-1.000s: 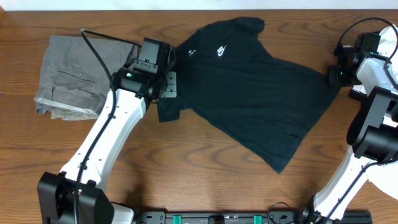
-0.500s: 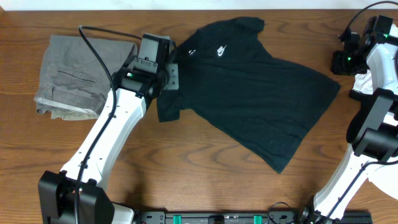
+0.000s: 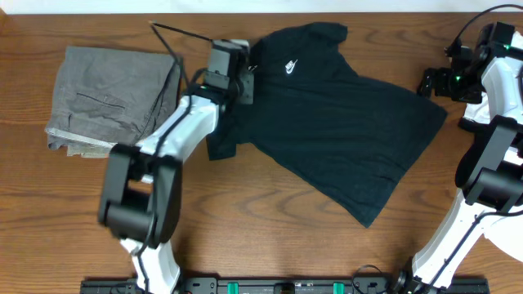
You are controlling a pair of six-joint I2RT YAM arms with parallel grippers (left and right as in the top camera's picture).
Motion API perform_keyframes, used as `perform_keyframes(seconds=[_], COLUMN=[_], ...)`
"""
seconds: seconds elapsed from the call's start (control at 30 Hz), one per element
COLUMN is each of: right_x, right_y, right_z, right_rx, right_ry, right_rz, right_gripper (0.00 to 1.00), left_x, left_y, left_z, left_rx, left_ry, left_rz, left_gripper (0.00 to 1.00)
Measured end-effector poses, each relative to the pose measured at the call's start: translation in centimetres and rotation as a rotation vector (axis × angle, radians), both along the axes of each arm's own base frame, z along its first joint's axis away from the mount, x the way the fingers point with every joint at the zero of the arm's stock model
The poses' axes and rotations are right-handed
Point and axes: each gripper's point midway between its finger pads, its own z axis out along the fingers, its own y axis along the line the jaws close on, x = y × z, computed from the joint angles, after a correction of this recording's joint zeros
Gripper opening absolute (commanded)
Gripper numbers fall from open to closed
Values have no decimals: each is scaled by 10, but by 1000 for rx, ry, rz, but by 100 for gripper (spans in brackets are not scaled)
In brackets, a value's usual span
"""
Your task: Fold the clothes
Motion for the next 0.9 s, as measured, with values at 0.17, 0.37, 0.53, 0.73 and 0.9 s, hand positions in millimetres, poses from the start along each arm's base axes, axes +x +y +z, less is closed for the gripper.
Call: perform_keyframes(seconds=[0.17,0.37,0.53,0.73,0.9], right_x=[1,2,2,2,2], right_y=[7,10,11,11,11], right_z=[1,2,2,2,2], right_rx=[68,97,105,109,109], right_ry=[0,1,1,0,0], right_rz=[-76,-116,-123,-125,-125], right_gripper=[99,99,99,99,99], left_x=[-27,-56,-76,-92,-102], left_y=[24,57,66,59,60], left_z=[-41,-29,-4,-20,-42], left_rx=[80,116,79,33,41], left_ry=[169,282,326,409,478], left_rz=[19,81,124,126,135], left_gripper=[6,6,6,6,6])
